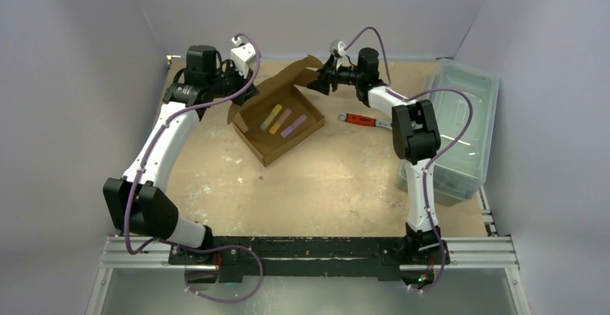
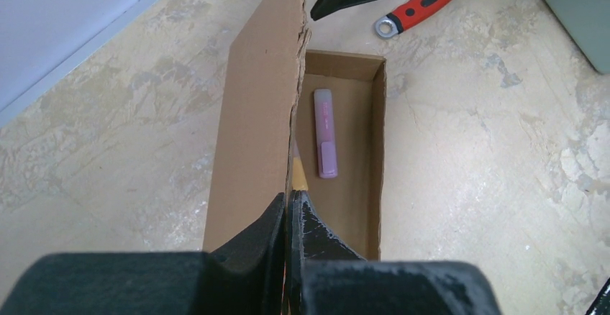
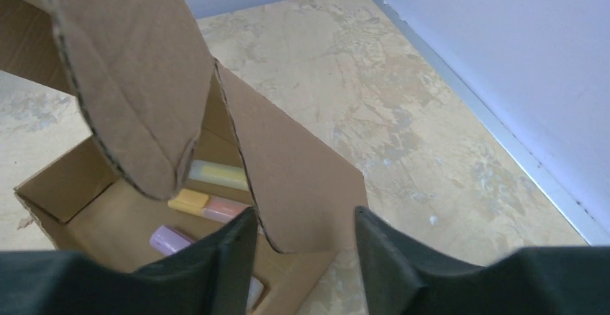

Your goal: Fold the paper box

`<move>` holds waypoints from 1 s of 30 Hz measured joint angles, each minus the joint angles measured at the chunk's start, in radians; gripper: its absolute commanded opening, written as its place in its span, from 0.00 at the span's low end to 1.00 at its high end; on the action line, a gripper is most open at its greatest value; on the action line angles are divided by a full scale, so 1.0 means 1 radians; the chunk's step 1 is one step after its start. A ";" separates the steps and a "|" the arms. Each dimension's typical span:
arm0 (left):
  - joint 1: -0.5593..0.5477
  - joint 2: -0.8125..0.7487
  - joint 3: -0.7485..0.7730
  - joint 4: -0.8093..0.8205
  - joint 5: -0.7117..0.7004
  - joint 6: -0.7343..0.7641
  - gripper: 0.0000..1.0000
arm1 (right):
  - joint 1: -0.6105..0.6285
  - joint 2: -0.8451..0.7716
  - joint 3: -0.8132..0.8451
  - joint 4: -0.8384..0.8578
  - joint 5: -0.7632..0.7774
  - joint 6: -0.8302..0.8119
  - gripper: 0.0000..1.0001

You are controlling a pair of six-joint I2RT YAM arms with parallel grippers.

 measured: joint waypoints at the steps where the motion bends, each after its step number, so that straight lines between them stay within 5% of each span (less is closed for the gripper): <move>1: 0.003 0.000 0.000 0.000 0.003 -0.006 0.00 | 0.005 0.005 0.003 0.009 -0.001 0.013 0.42; 4: 0.007 0.000 0.000 0.002 0.011 -0.015 0.00 | 0.019 0.016 0.019 0.038 -0.003 0.043 0.25; 8: 0.014 0.000 0.000 0.006 0.018 -0.018 0.00 | 0.027 0.017 0.031 0.051 0.002 0.061 0.15; 19: 0.019 -0.002 0.000 0.031 0.018 -0.042 0.00 | 0.032 0.008 0.055 -0.022 0.042 0.056 0.06; 30: 0.030 -0.044 -0.022 0.061 -0.010 -0.063 0.00 | 0.092 -0.090 0.051 -0.249 0.249 0.039 0.03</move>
